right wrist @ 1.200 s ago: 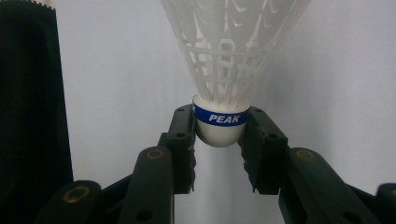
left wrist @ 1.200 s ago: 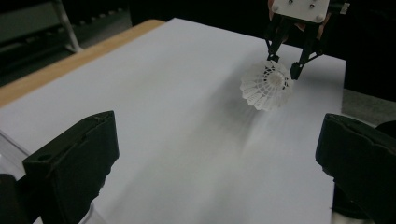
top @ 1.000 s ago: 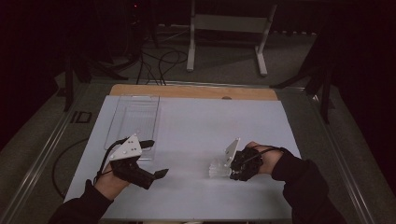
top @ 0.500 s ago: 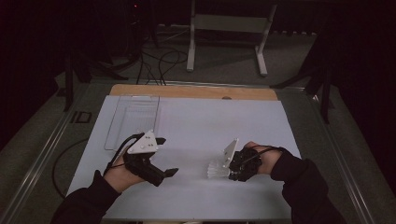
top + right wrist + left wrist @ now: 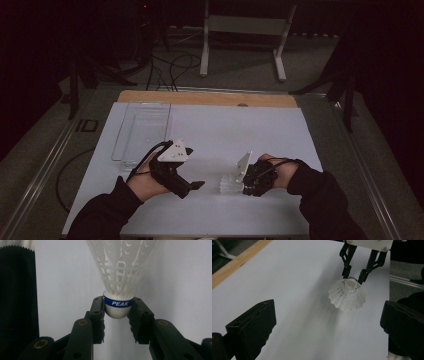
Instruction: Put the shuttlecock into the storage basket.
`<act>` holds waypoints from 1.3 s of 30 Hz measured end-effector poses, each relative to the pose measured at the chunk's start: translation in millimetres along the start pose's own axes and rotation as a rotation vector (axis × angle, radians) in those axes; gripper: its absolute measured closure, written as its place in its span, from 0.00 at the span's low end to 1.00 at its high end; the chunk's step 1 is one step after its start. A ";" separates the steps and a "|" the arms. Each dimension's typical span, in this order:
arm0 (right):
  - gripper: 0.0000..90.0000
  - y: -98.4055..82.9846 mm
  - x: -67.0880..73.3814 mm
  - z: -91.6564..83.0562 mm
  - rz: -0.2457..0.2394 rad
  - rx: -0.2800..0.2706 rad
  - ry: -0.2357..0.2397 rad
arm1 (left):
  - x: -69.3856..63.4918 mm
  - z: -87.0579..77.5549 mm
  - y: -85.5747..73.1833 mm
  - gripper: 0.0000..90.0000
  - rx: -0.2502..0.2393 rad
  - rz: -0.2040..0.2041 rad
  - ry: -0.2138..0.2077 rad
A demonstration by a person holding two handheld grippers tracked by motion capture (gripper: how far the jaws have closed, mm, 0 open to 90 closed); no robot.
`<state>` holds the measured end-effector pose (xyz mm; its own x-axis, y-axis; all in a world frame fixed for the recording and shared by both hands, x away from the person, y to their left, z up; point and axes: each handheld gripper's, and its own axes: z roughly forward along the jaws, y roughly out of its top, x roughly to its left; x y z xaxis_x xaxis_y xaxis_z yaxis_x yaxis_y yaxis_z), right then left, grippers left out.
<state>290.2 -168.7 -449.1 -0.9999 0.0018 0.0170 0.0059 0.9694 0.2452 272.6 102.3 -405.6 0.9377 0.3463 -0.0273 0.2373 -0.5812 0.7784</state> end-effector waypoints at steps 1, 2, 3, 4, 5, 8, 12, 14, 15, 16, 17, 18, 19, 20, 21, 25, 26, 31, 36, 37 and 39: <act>0.74 0.0 0.0 0.0 0.000 0.000 0.000 | 0.0 0.0 0.0 0.01 0.000 0.000 0.000; 0.74 0.4 0.7 0.3 -0.005 -0.001 0.000 | 0.7 3.0 1.9 0.01 0.011 0.003 -0.006; 0.74 0.4 0.7 0.3 -0.005 -0.001 0.000 | 0.7 3.0 1.9 0.01 0.011 0.003 -0.006; 0.74 1.2 1.7 0.4 -0.005 -0.001 -0.001 | 2.3 6.0 4.0 0.01 0.029 0.005 -0.010; 0.74 1.4 1.6 0.5 -0.007 -0.004 0.001 | 2.7 7.2 5.0 0.01 0.031 0.006 -0.014; 0.74 2.2 2.0 0.9 -0.013 -0.004 0.000 | 4.0 9.1 7.4 0.01 0.029 0.006 -0.013; 0.74 3.5 3.7 1.7 -0.021 -0.010 0.011 | 4.6 11.1 13.3 0.01 0.025 0.020 -0.012; 0.74 3.9 4.0 1.6 -0.024 -0.011 0.013 | 4.8 12.7 16.7 0.01 0.026 0.027 -0.018; 0.74 4.2 3.9 1.3 -0.029 -0.009 0.011 | 4.8 12.7 16.7 0.01 0.026 0.027 -0.018; 0.74 4.6 4.2 1.1 -0.031 -0.010 0.010 | 5.0 15.6 19.5 0.01 0.035 0.034 -0.025; 0.74 5.0 4.6 0.9 -0.030 -0.012 0.010 | 5.0 15.6 19.5 0.01 0.035 0.034 -0.025; 0.74 5.4 4.9 0.6 -0.031 -0.011 0.007 | 4.3 20.0 21.2 0.01 0.042 0.035 -0.035; 0.74 5.4 4.9 0.6 -0.031 -0.011 0.007 | 4.3 20.0 21.2 0.01 0.042 0.035 -0.035; 0.74 5.7 5.1 0.2 -0.028 -0.013 0.010 | 3.1 24.6 22.3 0.01 0.057 0.042 -0.048; 0.74 5.8 5.1 0.0 -0.028 -0.017 0.008 | 2.5 26.3 22.6 0.01 0.060 0.045 -0.052; 0.74 5.7 5.3 -0.1 -0.032 -0.020 0.009 | 0.2 34.2 23.8 0.04 0.074 0.054 -0.077; 0.74 5.7 5.3 -0.1 -0.032 -0.020 0.009 | 0.2 34.2 23.8 0.04 0.074 0.054 -0.077; 0.74 5.9 6.3 -0.8 -0.038 -0.028 0.009 | 2.2 46.1 25.2 0.13 0.108 0.067 -0.104; 0.74 4.9 6.3 0.1 -0.041 -0.026 0.012 | 4.2 56.6 21.3 0.20 0.155 0.069 -0.109; 0.74 4.8 6.4 0.0 -0.040 -0.026 0.011 | 4.3 58.6 20.5 0.23 0.166 0.063 -0.109; 0.74 4.9 6.4 -0.1 -0.043 -0.023 0.009 | 4.5 63.6 18.7 0.31 0.192 0.056 -0.113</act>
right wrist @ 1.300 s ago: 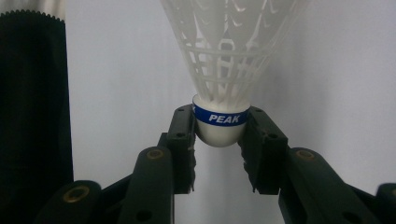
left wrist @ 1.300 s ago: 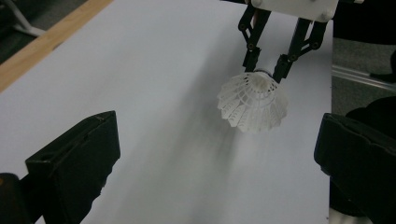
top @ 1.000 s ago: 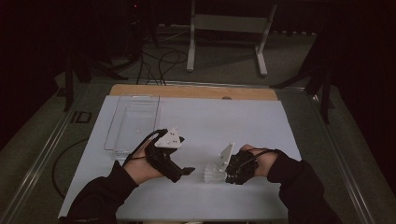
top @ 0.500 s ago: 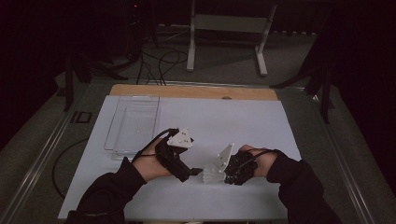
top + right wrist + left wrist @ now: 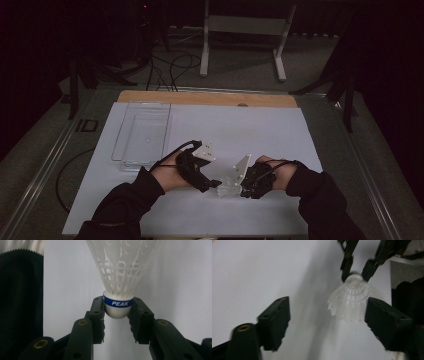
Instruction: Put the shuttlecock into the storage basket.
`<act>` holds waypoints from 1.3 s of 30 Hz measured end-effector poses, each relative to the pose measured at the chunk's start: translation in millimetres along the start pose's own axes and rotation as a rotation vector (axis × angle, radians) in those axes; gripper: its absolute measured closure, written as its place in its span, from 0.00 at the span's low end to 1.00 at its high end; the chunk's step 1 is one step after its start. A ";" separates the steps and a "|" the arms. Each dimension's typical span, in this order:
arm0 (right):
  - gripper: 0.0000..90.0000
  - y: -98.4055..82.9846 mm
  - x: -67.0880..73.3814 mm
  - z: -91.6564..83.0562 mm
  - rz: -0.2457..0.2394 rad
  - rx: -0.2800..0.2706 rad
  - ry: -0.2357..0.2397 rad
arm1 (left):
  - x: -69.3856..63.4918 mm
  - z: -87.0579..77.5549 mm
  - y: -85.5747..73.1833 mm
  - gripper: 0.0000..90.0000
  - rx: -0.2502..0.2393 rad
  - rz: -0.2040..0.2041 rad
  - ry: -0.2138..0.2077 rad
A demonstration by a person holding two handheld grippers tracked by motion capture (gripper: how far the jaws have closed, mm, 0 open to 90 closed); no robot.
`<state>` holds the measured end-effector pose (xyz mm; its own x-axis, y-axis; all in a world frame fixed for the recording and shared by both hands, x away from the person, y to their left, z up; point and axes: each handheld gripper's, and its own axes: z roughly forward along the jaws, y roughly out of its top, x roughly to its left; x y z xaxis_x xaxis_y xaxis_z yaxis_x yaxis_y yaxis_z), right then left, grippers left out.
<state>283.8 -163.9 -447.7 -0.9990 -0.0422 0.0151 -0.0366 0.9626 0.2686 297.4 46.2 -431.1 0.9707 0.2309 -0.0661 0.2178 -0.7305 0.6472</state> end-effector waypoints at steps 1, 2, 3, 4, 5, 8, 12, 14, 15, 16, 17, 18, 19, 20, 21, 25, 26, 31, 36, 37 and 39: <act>0.74 0.1 -0.1 -0.2 -0.003 0.002 -0.003 | 0.3 1.8 -0.2 0.33 0.002 -0.004 -0.006; 0.74 0.2 -0.2 -0.3 -0.004 0.002 -0.002 | 1.8 3.7 -0.3 0.33 0.014 -0.013 -0.012; 0.74 0.3 0.3 -0.1 -0.004 0.004 0.002 | 2.5 5.1 -0.5 0.36 0.016 -0.019 -0.025; 0.74 0.5 0.3 0.2 -0.012 0.003 -0.003 | 2.8 6.5 -0.6 0.39 0.015 -0.026 -0.033; 0.74 0.5 0.3 0.2 -0.012 0.003 -0.003 | 2.8 6.5 -0.6 0.39 0.015 -0.026 -0.033; 0.74 1.5 0.9 -0.1 -0.013 0.000 -0.004 | 1.9 13.7 0.7 0.42 0.053 -0.034 -0.052; 0.74 1.9 1.2 1.0 -0.016 0.012 -0.001 | -0.6 20.4 2.9 0.50 0.090 -0.038 -0.065; 0.74 1.4 0.7 1.6 -0.021 0.015 -0.003 | -0.6 23.8 3.5 0.51 0.099 -0.050 -0.065; 0.74 1.4 0.9 1.7 -0.029 0.014 -0.005 | -0.4 25.4 3.7 0.52 0.107 -0.051 -0.064; 0.74 1.5 1.3 1.7 -0.029 0.012 -0.007 | 0.3 26.9 3.9 0.53 0.111 -0.049 -0.064; 0.74 1.6 1.8 1.6 -0.036 0.010 -0.006 | 0.8 28.1 4.0 0.54 0.112 -0.053 -0.078; 0.74 1.7 2.7 1.3 -0.037 0.008 -0.010 | 1.1 29.2 4.2 0.55 0.109 -0.048 -0.085; 0.74 2.0 3.0 1.0 -0.033 0.007 -0.011 | 1.6 30.6 4.4 0.58 0.113 -0.050 -0.099; 0.74 2.1 3.1 0.6 -0.038 0.006 -0.011 | 1.6 32.1 4.5 0.61 0.119 -0.049 -0.116; 0.74 2.3 3.1 0.4 -0.045 0.002 -0.015 | 1.6 33.4 4.5 0.62 0.120 -0.045 -0.124; 0.74 3.5 4.5 -0.3 -0.063 -0.004 -0.015 | 1.6 37.7 4.5 0.73 0.128 -0.046 -0.168; 0.74 3.5 4.5 -0.3 -0.063 -0.004 -0.015 | 1.6 37.7 4.5 0.74 0.128 -0.046 -0.168; 0.74 6.1 5.8 0.3 -0.074 -0.007 -0.013 | 0.8 41.6 7.4 0.80 0.142 -0.041 -0.186; 0.74 6.6 6.0 1.6 -0.080 -0.006 -0.016 | 1.8 44.8 7.2 0.85 0.156 -0.058 -0.193; 0.74 6.6 6.0 1.6 -0.080 -0.006 -0.016 | 1.8 44.8 7.2 0.85 0.156 -0.058 -0.193; 0.74 6.9 6.6 3.0 -0.081 -0.004 -0.019 | 1.8 46.9 7.5 0.87 0.168 -0.041 -0.196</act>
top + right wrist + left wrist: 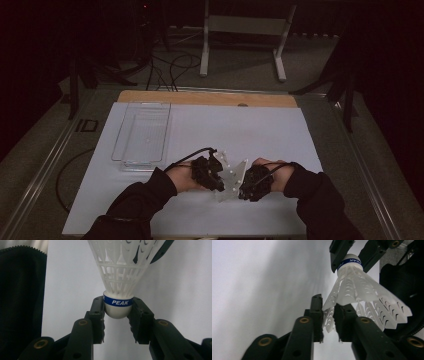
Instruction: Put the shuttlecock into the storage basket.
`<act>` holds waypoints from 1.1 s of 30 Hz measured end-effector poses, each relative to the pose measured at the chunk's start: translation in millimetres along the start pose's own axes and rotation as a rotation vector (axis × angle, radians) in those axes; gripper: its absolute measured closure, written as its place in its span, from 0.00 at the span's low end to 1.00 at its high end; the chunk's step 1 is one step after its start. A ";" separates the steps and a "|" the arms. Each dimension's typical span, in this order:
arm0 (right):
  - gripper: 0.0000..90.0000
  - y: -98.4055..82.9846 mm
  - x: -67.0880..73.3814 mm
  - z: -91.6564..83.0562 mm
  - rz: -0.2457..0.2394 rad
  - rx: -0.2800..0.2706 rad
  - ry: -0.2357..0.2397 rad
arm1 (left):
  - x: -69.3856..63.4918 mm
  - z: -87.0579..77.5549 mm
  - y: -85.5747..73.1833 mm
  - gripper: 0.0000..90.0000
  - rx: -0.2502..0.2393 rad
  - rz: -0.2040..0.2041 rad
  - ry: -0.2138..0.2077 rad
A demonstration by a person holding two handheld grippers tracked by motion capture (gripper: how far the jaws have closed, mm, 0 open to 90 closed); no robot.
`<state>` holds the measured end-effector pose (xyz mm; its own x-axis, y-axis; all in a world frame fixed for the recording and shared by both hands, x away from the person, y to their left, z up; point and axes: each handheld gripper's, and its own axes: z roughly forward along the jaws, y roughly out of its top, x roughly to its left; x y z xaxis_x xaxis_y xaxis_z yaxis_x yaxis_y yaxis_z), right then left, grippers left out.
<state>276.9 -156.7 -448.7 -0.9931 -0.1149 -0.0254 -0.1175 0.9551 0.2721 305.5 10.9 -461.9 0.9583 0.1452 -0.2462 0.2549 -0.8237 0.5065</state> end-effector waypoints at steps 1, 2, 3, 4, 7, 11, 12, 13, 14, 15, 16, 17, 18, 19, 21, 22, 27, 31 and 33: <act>0.74 0.0 0.0 0.9 -0.007 0.001 0.003 | -0.4 1.2 0.3 0.87 -0.012 -0.015 -0.001; 0.74 0.0 0.3 1.3 -0.005 0.008 0.004 | -0.4 1.2 0.3 0.90 -0.012 -0.015 -0.001; 0.74 -0.1 0.4 1.6 -0.002 0.009 -0.001 | 0.5 0.9 0.5 0.91 -0.015 -0.011 -0.010; 0.74 -0.5 0.5 2.0 0.005 0.011 0.002 | 0.5 0.9 0.5 0.95 -0.015 -0.011 -0.010; 0.74 -1.7 -0.1 2.1 -0.001 0.008 0.001 | 0.4 1.5 0.7 0.99 -0.013 -0.008 -0.026; 0.74 -1.4 1.3 2.4 0.008 0.015 0.001 | 0.0 1.7 0.9 0.99 -0.005 -0.013 -0.031; 0.74 -1.3 1.2 2.2 0.009 0.015 0.000 | 0.0 1.7 0.9 1.00 -0.005 -0.013 -0.031; 0.73 -1.5 0.9 2.1 0.009 0.012 0.004 | 0.2 0.7 0.8 1.00 -0.005 -0.011 -0.033; 0.73 -1.7 0.7 2.4 0.003 0.005 0.002 | 0.4 0.2 0.5 1.00 -0.007 -0.010 -0.033; 0.73 -2.0 -0.1 2.6 0.005 -0.001 -0.006 | 0.3 -0.4 0.2 1.00 -0.006 -0.006 -0.031; 0.73 -2.3 -0.1 2.6 0.014 -0.005 -0.009 | 0.3 -0.4 0.2 1.00 -0.006 -0.006 -0.031; 0.73 -2.4 0.1 2.6 0.017 -0.009 -0.016 | 0.9 -2.1 -0.2 1.00 -0.008 -0.009 -0.032; 0.73 -2.4 0.1 2.6 0.017 -0.009 -0.016 | 0.9 -2.1 -0.2 1.00 -0.008 -0.009 -0.032; 0.72 -2.0 0.6 1.8 0.032 -0.011 -0.026 | 1.7 -3.4 -0.6 1.00 -0.007 -0.007 -0.030; 0.68 -1.4 0.7 1.4 0.038 -0.022 -0.041 | 2.4 -5.1 -1.8 1.00 -0.011 -0.009 -0.036; 0.63 -1.1 0.3 1.0 0.053 -0.021 -0.043 | 3.0 -5.6 -1.9 1.00 -0.002 -0.009 -0.025; 0.46 -0.5 -0.9 1.3 0.120 -0.016 -0.088 | 6.2 -10.1 -5.8 1.00 -0.014 -0.027 -0.007; 0.35 -2.4 -3.6 -0.2 0.190 -0.035 -0.120 | 6.7 -14.4 -8.9 1.00 -0.021 -0.039 0.004; 0.26 -4.0 -6.3 -0.2 0.227 -0.050 -0.121 | 6.6 -16.9 -10.3 1.00 -0.025 -0.045 0.016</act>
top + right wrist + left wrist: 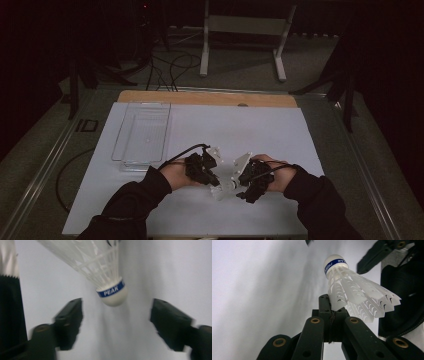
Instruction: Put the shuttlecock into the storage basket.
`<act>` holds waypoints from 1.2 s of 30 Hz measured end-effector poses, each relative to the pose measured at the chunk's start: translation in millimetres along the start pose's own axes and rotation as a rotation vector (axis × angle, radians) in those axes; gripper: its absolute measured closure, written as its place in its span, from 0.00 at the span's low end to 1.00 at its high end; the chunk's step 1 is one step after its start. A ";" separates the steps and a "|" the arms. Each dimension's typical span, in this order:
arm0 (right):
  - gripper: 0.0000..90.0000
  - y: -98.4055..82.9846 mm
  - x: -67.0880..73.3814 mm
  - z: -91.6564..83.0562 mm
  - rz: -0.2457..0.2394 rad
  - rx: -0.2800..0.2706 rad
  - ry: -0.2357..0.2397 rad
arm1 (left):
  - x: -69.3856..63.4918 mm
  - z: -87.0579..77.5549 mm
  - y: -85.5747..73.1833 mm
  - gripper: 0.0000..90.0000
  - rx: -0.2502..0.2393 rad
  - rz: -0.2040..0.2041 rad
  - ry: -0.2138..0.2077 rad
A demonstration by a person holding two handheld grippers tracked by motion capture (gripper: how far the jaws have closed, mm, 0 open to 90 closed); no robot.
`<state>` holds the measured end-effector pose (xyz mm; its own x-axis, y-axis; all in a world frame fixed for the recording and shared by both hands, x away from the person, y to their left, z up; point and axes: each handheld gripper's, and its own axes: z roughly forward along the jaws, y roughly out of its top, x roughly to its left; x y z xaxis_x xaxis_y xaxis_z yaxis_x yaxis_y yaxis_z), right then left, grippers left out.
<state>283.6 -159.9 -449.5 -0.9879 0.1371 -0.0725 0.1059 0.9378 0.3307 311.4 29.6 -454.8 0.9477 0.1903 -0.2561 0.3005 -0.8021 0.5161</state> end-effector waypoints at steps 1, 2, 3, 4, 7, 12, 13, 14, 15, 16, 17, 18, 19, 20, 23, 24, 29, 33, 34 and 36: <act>0.24 -0.7 -1.2 0.2 0.023 -0.001 -0.004 | 0.0 0.0 0.0 1.00 0.000 0.000 0.000; 0.20 -1.3 -2.2 0.7 0.051 -0.002 -0.017 | 0.7 -3.7 -1.3 1.00 -0.007 -0.004 0.001; 0.17 -2.4 -3.6 1.1 0.064 -0.003 -0.014 | 0.7 -3.7 -1.3 1.00 -0.007 -0.004 0.001; 0.15 -3.6 -5.2 1.0 0.075 -0.009 -0.005 | 1.2 -6.7 -2.5 1.00 -0.010 -0.011 0.008; 0.12 -6.9 -7.3 -0.2 0.098 -0.022 -0.015 | 2.0 -11.9 -4.3 1.00 -0.019 -0.017 0.019; 0.11 -10.6 -9.8 -2.9 0.139 -0.055 -0.035 | 3.2 -18.8 -6.7 1.00 -0.029 -0.025 0.036; 0.11 -10.6 -9.8 -2.9 0.139 -0.055 -0.035 | 3.2 -18.8 -6.7 1.00 -0.029 -0.025 0.036; 0.11 -14.2 -11.6 -4.5 0.156 -0.071 -0.059 | 3.5 -21.2 -7.9 1.00 -0.032 -0.026 0.041; 0.11 -15.6 -12.6 -5.1 0.172 -0.078 -0.064 | 4.5 -24.6 -8.7 1.00 -0.033 -0.028 0.044; 0.11 -15.6 -12.6 -5.1 0.172 -0.078 -0.064 | 4.5 -24.6 -8.7 1.00 -0.033 -0.028 0.044; 0.11 -18.4 -15.0 -6.9 0.193 -0.102 -0.068 | 4.9 -28.5 -9.6 1.00 -0.041 -0.032 0.052; 0.11 -18.4 -15.0 -6.9 0.193 -0.102 -0.068 | 4.9 -28.5 -9.6 1.00 -0.041 -0.032 0.052; 0.11 -20.8 -16.7 -9.2 0.217 -0.115 -0.061 | 5.5 -32.7 -10.3 1.00 -0.045 -0.031 0.057; 0.11 -20.8 -16.7 -9.2 0.217 -0.115 -0.061 | 5.5 -32.7 -10.3 1.00 -0.045 -0.031 0.057; 0.10 -25.7 -19.0 -11.4 0.243 -0.125 -0.074 | 7.4 -41.0 -11.9 1.00 -0.063 -0.039 0.073; 0.10 -25.7 -19.0 -11.4 0.243 -0.125 -0.074 | 7.4 -41.0 -11.9 1.00 -0.063 -0.039 0.073; 0.10 -32.5 -20.5 -12.3 0.269 -0.146 -0.088 | 10.8 -52.2 -14.8 1.00 -0.081 -0.053 0.095; 0.10 -37.4 -20.3 -11.7 0.280 -0.157 -0.094 | 13.1 -59.8 -17.4 1.00 -0.089 -0.063 0.113; 0.10 -37.4 -20.3 -11.7 0.280 -0.157 -0.094 | 13.1 -59.8 -17.4 1.00 -0.089 -0.063 0.113; 0.10 -39.9 -19.4 -11.4 0.282 -0.162 -0.099 | 14.1 -66.2 -19.8 1.00 -0.094 -0.069 0.128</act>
<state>297.3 -203.6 -450.5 -0.9055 0.4220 -0.0453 0.3464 0.7964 0.4957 325.9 85.7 -414.5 0.9285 0.3189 -0.1902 0.3686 -0.7295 0.5762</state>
